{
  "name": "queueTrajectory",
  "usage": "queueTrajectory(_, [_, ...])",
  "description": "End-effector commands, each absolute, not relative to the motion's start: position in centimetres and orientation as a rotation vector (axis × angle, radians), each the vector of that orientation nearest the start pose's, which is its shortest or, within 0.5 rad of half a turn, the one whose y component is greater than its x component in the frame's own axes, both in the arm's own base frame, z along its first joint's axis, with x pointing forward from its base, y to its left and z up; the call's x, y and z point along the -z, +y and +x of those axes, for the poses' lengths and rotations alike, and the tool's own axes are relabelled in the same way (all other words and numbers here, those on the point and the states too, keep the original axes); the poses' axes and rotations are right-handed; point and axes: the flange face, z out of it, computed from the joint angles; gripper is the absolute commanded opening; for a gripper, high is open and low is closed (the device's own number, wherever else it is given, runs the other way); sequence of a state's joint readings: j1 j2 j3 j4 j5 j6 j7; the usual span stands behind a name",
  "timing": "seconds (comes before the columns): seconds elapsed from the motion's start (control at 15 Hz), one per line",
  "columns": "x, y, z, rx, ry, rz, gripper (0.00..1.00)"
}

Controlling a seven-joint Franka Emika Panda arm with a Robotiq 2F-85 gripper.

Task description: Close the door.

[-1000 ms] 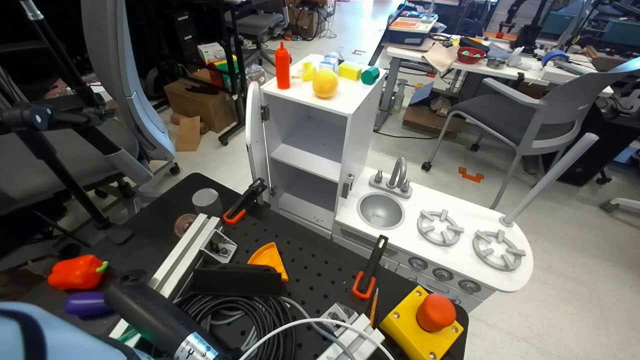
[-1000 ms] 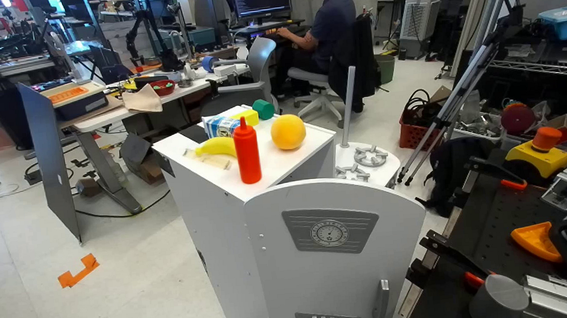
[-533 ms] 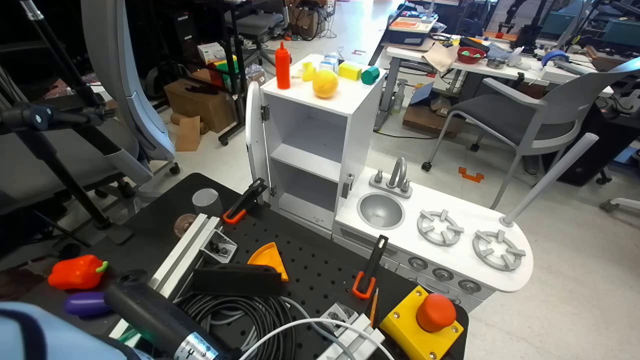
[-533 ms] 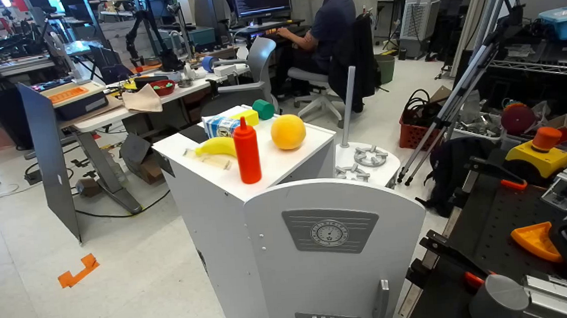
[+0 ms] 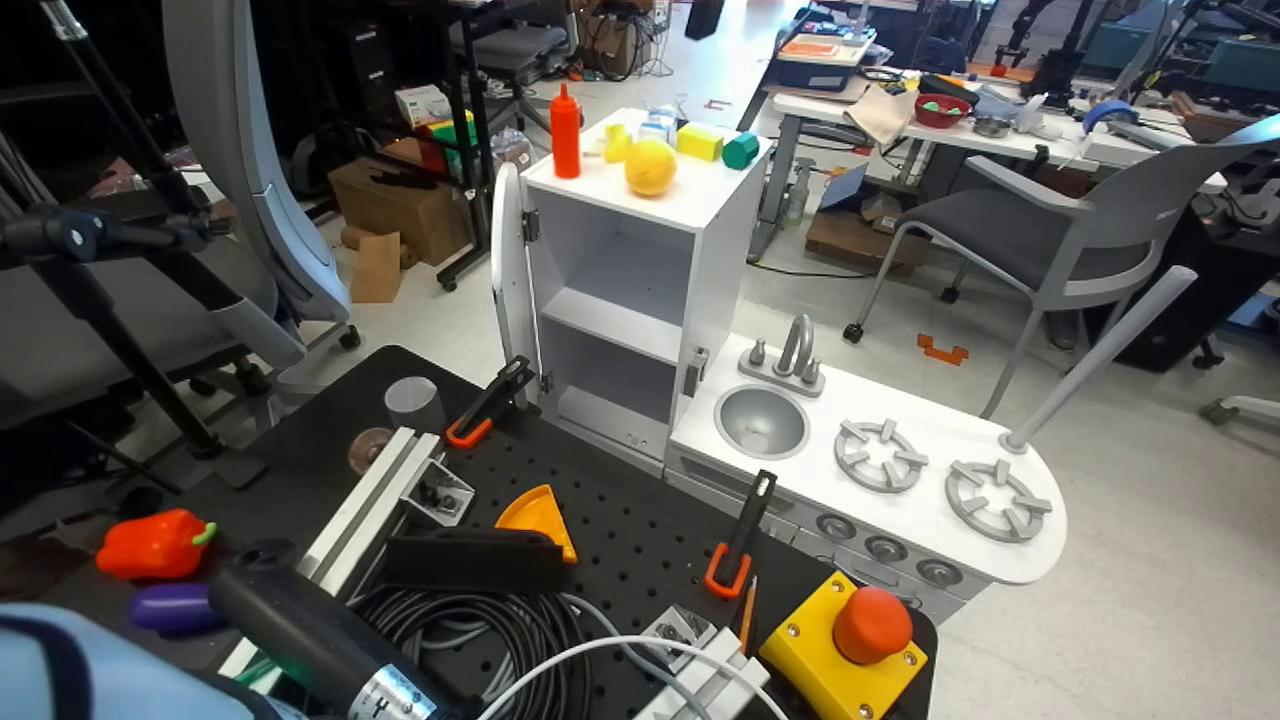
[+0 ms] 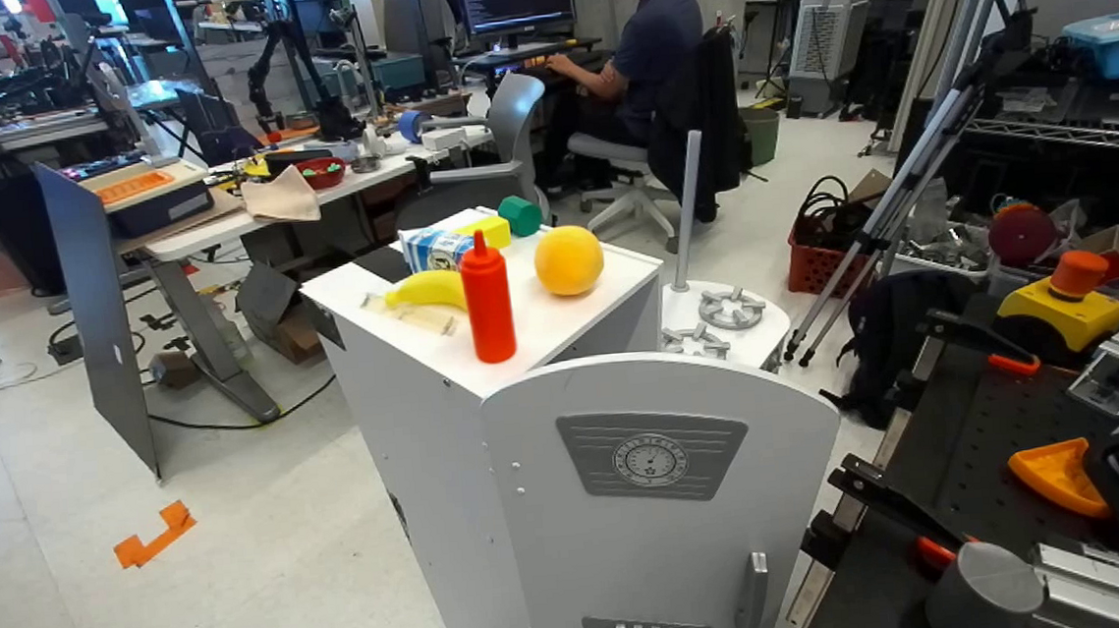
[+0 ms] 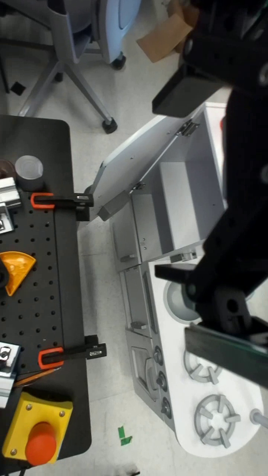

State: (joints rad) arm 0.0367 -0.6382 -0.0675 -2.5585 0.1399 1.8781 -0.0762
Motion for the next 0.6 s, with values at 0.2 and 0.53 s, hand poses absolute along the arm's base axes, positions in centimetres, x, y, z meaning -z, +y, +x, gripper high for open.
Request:
queueTrajectory(0.2, [-41.2, 5.6, 40.2, -0.499, -0.231, -3.001, 1.00])
queueTrajectory(0.53, [-35.3, 10.4, 42.8, -0.764, -0.422, -2.950, 1.00])
